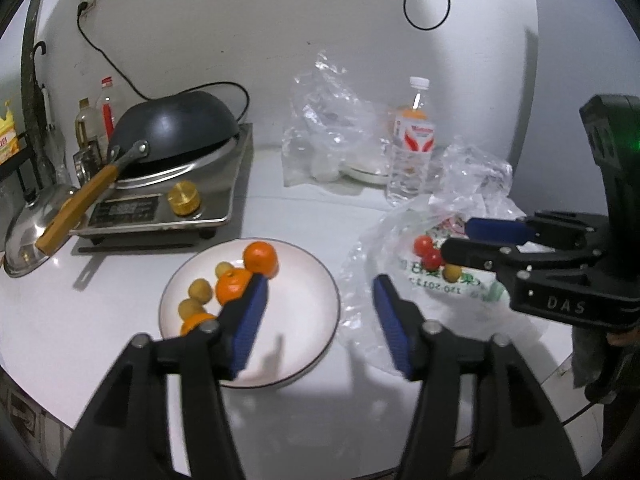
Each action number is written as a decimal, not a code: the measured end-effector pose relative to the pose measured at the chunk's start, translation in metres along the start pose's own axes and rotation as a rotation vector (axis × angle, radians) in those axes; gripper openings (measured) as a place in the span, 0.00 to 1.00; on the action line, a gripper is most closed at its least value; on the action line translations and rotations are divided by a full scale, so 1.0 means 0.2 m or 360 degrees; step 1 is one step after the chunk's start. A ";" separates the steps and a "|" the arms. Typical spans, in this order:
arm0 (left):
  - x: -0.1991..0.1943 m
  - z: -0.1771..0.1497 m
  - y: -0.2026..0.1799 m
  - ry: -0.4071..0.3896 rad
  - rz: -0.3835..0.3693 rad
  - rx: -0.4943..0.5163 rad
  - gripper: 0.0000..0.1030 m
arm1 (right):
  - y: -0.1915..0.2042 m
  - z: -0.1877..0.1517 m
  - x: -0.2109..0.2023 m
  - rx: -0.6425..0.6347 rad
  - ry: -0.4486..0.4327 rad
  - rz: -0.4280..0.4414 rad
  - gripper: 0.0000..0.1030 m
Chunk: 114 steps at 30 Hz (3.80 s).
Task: Organize fruits
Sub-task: 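Move both open tools over the cherry tomatoes on the plastic bag, then grasp the small yellow fruit with the right tool while the left tool grasps a cherry tomato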
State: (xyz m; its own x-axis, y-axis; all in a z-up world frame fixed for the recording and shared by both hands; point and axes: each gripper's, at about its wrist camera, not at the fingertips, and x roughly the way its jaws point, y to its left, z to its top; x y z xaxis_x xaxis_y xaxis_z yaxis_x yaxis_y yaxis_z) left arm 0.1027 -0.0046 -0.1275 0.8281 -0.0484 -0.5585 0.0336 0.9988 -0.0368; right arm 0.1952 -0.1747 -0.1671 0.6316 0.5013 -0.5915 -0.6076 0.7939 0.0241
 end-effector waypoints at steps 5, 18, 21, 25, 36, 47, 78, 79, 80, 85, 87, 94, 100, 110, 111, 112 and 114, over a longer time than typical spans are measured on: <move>0.02 0.01 -0.07 0.0014 -0.0040 0.0004 0.66 | -0.09 -0.04 -0.04 0.0025 -0.0007 -0.0024 0.39; 0.08 0.04 -0.24 0.0037 -0.0064 0.0062 0.66 | -0.33 -0.14 -0.10 0.0122 -0.0004 -0.0090 0.39; 0.10 0.05 -0.28 0.0040 -0.0072 0.0071 0.66 | -0.36 -0.15 -0.10 0.0134 -0.0003 -0.0093 0.39; 0.15 0.05 -0.33 0.0062 -0.0091 0.0099 0.66 | -0.42 -0.18 -0.09 0.0159 0.0007 -0.0092 0.39; 0.30 0.03 -0.39 0.0141 -0.0130 0.0129 0.66 | -0.50 -0.20 0.03 0.0193 0.0075 -0.0087 0.39; 0.42 0.04 -0.39 0.0198 -0.0160 0.0133 0.66 | -0.50 -0.20 0.24 0.0176 0.0178 -0.0039 0.39; 0.49 0.05 -0.46 0.0225 -0.0165 0.0197 0.66 | -0.54 -0.19 0.36 0.0103 0.0258 -0.0057 0.27; 0.50 0.05 -0.47 0.0224 -0.0170 0.0200 0.66 | -0.56 -0.20 0.36 0.0107 0.0254 -0.0058 0.27; 0.50 0.06 -0.48 0.0220 -0.0180 0.0198 0.66 | -0.57 -0.20 0.36 0.0112 0.0251 -0.0056 0.27; 0.55 0.06 -0.53 0.0232 -0.0189 0.0227 0.66 | -0.61 -0.20 0.35 0.0119 0.0228 -0.0035 0.27; 0.57 0.06 -0.55 0.0239 -0.0191 0.0249 0.66 | -0.62 -0.20 0.35 0.0127 0.0219 -0.0016 0.27; 0.66 0.07 -0.61 0.0274 -0.0189 0.0284 0.65 | -0.67 -0.18 0.34 0.0175 0.0189 0.0031 0.26; 0.74 0.07 -0.65 0.0310 -0.0178 0.0320 0.57 | -0.72 -0.18 0.34 0.0204 0.0183 0.0057 0.26; 0.88 0.06 -0.69 0.0376 -0.0160 0.0357 0.48 | -0.76 -0.19 0.34 0.0234 0.0170 0.0079 0.26; 0.89 0.05 -0.69 0.0380 -0.0157 0.0361 0.48 | -0.77 -0.19 0.35 0.0238 0.0170 0.0082 0.26; 0.90 0.05 -0.69 0.0384 -0.0153 0.0368 0.47 | -0.77 -0.19 0.35 0.0240 0.0169 0.0087 0.26; 0.91 0.05 -0.70 0.0384 -0.0148 0.0377 0.45 | -0.76 -0.19 0.35 0.0239 0.0167 0.0096 0.26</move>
State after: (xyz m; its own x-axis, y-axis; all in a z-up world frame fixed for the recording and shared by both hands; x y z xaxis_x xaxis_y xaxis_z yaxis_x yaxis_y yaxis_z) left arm 0.2538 -0.1524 -0.2153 0.6600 -0.1126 -0.7428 0.2552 0.9635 0.0806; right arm 0.3136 -0.2742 -0.2431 0.5375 0.5172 -0.6660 -0.5593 0.8097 0.1775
